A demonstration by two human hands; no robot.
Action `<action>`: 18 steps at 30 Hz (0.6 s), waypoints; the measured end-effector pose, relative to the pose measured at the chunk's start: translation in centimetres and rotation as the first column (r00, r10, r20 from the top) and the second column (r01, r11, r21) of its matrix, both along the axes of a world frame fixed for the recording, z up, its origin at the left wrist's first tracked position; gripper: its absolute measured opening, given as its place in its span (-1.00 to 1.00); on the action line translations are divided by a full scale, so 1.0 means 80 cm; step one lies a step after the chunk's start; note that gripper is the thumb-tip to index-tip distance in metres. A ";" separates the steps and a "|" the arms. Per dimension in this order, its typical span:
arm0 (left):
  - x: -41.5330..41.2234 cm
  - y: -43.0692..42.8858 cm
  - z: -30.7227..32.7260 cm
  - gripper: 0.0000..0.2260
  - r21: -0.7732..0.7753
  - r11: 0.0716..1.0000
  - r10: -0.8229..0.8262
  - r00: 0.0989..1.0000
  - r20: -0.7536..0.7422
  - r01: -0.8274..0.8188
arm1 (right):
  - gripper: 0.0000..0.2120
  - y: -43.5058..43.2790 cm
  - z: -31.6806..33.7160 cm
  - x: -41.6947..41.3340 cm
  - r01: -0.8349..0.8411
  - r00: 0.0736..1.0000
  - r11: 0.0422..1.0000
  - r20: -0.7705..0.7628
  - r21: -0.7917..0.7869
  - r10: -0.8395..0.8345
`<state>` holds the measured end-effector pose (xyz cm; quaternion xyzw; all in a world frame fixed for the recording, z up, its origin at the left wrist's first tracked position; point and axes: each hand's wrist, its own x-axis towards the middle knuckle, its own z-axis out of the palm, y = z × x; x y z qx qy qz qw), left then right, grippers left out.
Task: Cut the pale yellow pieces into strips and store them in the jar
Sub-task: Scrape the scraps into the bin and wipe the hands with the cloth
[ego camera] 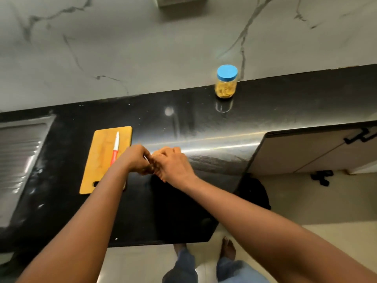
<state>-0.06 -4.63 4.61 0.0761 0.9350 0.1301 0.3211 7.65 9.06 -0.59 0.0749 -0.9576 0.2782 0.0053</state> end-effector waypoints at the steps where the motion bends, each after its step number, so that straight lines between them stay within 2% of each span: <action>1: 0.004 -0.015 -0.007 -0.92 -0.048 0.999 0.014 1.000 -0.014 -0.014 | -0.58 -0.021 0.000 0.001 -0.027 0.999 0.996 0.019 0.087 0.025; 3: 0.012 -0.035 -0.024 -0.91 -0.093 0.994 0.046 0.997 -0.066 -0.052 | -0.52 -0.049 -0.002 0.004 -0.084 0.995 0.963 0.069 0.255 0.068; 5: 0.020 -0.040 -0.039 -0.93 -0.051 0.993 0.097 0.988 -0.118 -0.104 | -0.52 -0.058 -0.011 0.006 -0.114 0.992 0.931 0.090 0.347 0.088; 10: 0.014 -0.008 -0.055 -0.92 -0.028 0.996 0.079 0.977 -0.198 -0.086 | -0.56 -0.036 -0.024 0.011 -0.057 0.994 0.929 0.108 0.365 0.019; 14: 0.016 0.058 -0.061 -0.87 -0.043 0.999 -0.037 0.972 -0.232 0.027 | -0.71 0.007 -0.036 0.029 0.106 0.989 0.929 0.061 0.355 -0.136; 18: 0.028 0.135 -0.074 -0.91 -0.011 0.987 -0.159 0.966 -0.206 0.160 | -0.67 0.069 -0.056 0.069 0.263 0.953 0.899 0.051 0.351 -0.299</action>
